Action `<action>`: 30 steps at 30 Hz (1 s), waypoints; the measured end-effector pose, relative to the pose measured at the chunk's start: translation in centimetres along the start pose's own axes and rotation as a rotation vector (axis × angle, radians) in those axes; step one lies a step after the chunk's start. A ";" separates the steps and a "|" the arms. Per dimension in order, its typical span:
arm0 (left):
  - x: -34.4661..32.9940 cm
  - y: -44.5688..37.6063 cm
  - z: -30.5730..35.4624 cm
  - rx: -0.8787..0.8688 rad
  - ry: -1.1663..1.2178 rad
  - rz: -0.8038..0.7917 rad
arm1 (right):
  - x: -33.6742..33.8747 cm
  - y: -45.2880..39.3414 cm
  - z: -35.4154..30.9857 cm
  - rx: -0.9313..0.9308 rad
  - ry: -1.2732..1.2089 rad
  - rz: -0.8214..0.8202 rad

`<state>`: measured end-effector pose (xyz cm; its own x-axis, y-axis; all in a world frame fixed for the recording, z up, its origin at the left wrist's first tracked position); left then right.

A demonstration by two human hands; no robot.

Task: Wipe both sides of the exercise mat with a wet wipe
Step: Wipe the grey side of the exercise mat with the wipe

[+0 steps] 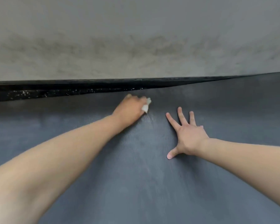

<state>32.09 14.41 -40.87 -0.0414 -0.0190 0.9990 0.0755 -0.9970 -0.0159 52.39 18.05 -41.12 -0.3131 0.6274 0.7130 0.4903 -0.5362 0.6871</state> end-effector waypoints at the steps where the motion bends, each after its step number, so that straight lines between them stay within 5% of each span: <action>1: 0.7 -0.5 -3.5 0.266 -0.017 0.044 | 0.0 0.1 -0.1 0.004 0.006 0.000; 3: 0.5 0.5 -4.6 0.426 0.042 0.085 | -0.1 0.2 0.0 0.020 -0.013 0.028; 7: -1.7 5.7 6.8 -0.219 0.124 -0.156 | -1.8 2.0 0.1 0.093 -0.087 0.037; 12: 0.3 5.8 -2.2 0.387 -0.061 0.020 | -5.1 5.0 -2.8 0.198 -0.022 0.046; 13: 0.3 6.8 -0.6 0.348 -0.017 0.029 | -5.6 5.2 -3.3 0.191 -0.014 0.034; 17: -0.8 11.8 10.2 -0.271 0.106 -0.206 | -6.8 5.2 -3.8 0.150 0.049 0.020; 20: 0.2 10.2 3.0 0.103 0.021 -0.064 | -6.9 5.2 -3.5 0.163 0.035 0.027; 22: 0.2 11.8 3.9 0.151 0.052 -0.049 | -7.0 5.6 -3.2 0.187 0.028 0.048; 25: -0.3 16.0 14.5 -0.427 0.123 -0.223 | -7.5 6.4 -3.0 0.253 0.021 0.061; 26: -0.5 15.9 14.0 -0.456 0.086 -0.230 | -7.7 6.7 -2.8 0.269 0.021 0.075; 30: 0.4 12.7 3.5 0.117 0.004 -0.080 | -8.5 8.1 -2.2 0.300 0.045 0.095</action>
<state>36.53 2.02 -40.50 -0.0556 0.0593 0.9967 0.1870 -0.9799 0.0687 57.18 7.18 -41.31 -0.2866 0.5536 0.7820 0.7349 -0.3966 0.5501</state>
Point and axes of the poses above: each hand's wrist, its own y-axis away from the middle knuckle, its own x-axis out of the back of the hand, z = x × y, the point moved 7 cm from there along -y, towards the middle knuckle, and after that the axes turned 13 degrees about -y, right-handed, at the moved point
